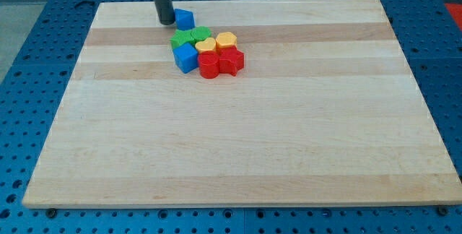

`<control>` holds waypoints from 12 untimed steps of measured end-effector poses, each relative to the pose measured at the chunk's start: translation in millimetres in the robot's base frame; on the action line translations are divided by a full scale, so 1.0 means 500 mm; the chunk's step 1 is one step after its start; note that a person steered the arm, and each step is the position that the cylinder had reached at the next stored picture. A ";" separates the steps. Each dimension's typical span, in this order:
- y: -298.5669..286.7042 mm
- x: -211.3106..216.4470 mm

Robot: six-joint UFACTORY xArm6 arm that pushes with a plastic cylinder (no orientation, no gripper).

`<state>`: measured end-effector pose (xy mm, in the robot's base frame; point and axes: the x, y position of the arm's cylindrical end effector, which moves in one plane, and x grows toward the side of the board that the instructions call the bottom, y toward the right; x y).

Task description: Slide the blue triangle towards yellow hexagon

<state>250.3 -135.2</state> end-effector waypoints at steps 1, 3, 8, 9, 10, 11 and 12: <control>0.046 0.000; 0.066 0.000; 0.132 0.035; 0.133 0.042; 0.133 0.044; 0.143 0.044; 0.192 0.044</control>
<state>272.5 -39.2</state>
